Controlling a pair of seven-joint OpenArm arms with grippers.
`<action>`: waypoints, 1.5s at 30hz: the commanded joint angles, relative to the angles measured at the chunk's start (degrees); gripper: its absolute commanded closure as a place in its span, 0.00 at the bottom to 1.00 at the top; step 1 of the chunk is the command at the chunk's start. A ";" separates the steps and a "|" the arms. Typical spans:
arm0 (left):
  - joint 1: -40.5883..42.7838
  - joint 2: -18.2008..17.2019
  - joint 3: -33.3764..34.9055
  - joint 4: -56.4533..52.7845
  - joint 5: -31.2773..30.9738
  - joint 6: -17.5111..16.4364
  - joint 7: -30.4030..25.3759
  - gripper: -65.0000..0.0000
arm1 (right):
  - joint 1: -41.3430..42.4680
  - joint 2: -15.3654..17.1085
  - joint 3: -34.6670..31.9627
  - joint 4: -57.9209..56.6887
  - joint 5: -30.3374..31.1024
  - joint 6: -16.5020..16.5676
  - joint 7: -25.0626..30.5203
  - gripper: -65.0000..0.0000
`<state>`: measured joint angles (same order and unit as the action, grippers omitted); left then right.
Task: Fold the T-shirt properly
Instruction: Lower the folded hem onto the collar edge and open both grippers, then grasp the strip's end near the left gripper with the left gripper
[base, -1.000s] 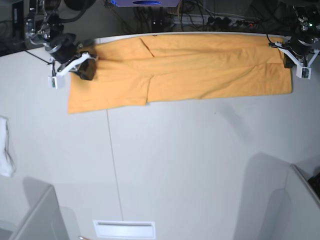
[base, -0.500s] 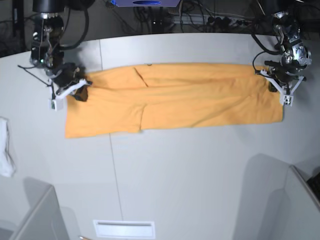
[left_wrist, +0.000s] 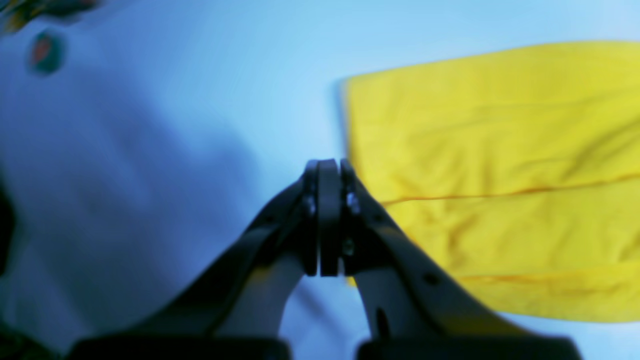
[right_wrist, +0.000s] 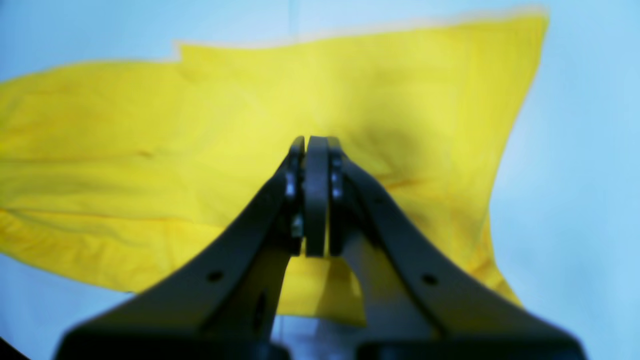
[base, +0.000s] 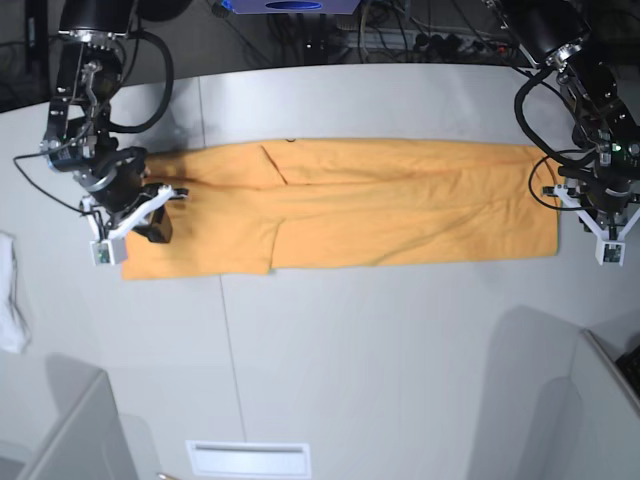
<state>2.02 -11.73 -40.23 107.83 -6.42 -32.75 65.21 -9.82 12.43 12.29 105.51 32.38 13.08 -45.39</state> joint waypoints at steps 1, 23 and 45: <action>-0.40 -0.98 -1.66 1.05 -1.98 -1.93 -0.64 1.00 | -0.42 0.63 0.32 2.49 0.37 0.24 0.42 1.00; 1.54 -6.16 -8.78 -21.55 -25.80 -7.25 -4.24 0.15 | -5.60 -2.62 -0.29 5.21 0.28 0.24 0.24 1.00; -2.33 -6.16 -0.08 -38.51 -21.15 -7.12 -9.69 0.56 | -6.40 -4.56 -0.03 5.21 0.28 0.24 0.33 1.00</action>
<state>-0.40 -17.63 -40.47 69.21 -28.95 -39.55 52.97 -16.69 7.49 12.14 109.75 32.08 13.02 -46.35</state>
